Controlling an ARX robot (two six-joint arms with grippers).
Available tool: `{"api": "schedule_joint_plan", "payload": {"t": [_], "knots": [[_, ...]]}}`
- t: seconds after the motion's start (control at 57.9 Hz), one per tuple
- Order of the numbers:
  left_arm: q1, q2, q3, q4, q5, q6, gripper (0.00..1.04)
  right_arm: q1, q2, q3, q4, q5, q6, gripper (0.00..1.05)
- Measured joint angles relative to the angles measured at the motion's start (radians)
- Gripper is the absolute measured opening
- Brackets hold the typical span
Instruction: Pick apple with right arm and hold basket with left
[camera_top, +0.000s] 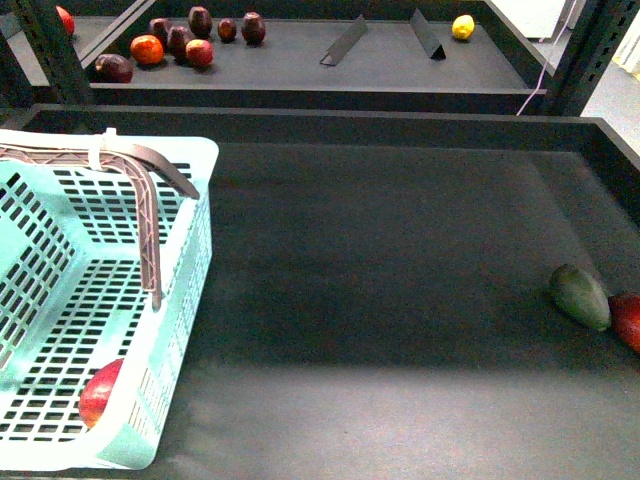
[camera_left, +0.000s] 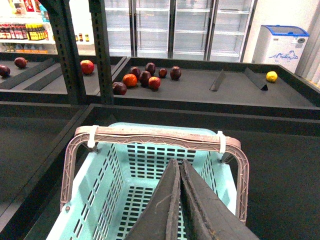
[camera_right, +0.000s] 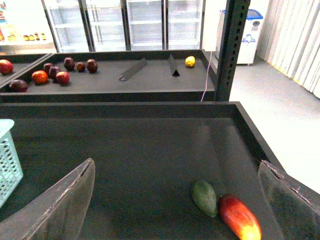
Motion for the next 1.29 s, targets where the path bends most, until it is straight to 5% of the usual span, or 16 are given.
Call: {"api": "schedule_joint_plan", "payload": {"t": [0.173,0.276,1.018,1.294], "knots": [[0.0,-0.048,0.0,-0.048,0.0,0.0,0.03,0.0,0.0,0.0,0.0,0.0,0.0,0.96],[0.0,-0.183,0.0,-0.205,0.0,0.0,0.03,0.0,0.0,0.0,0.0,0.0,0.0,0.96],[0.0,-0.208,0.0,-0.214,0.0,0.0,0.03,0.0,0.0,0.0,0.0,0.0,0.0,0.96],[0.0,-0.208,0.0,-0.214,0.0,0.0,0.57,0.0,0.0,0.0,0.0,0.0,0.0,0.96]]}}
